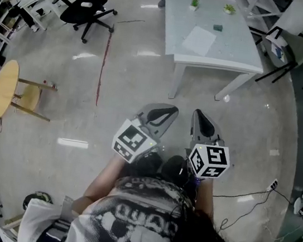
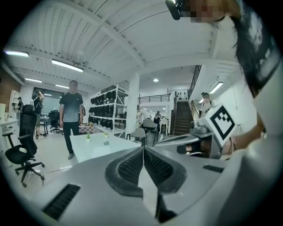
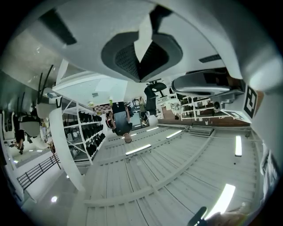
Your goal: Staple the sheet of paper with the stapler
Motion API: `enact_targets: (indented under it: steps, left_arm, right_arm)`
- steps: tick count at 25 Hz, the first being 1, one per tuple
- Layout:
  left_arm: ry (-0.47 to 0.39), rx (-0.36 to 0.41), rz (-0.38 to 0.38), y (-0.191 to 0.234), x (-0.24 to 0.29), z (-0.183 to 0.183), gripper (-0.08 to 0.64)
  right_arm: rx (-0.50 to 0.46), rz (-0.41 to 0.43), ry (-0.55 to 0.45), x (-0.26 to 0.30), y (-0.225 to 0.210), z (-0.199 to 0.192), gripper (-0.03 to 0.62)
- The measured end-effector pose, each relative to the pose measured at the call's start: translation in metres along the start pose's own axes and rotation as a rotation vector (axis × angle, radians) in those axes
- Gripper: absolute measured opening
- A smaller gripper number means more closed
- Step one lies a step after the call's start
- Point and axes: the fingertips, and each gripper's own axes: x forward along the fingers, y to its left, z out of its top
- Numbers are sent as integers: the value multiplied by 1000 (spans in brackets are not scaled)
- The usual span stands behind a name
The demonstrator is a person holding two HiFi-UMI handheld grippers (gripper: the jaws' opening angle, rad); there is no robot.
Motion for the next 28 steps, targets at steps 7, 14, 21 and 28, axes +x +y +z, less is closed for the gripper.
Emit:
enact_targets:
  steps: [7,14,21,28]
  left_arm:
    - [19,-30,1,21,33,-8,5]
    - [25,-26,47,46,101,3,5]
    - [6,-38,127,63,192,29,5]
    - [8,-37,209,71,253,39,5]
  right_arm:
    - [12,-21,17,20,-33,2,-8]
    - [14,14,28,60,-99,18,-6]
    - [9,103,48,99,-180,43,-6]
    - [9,169,69,123,-241,49,-6]
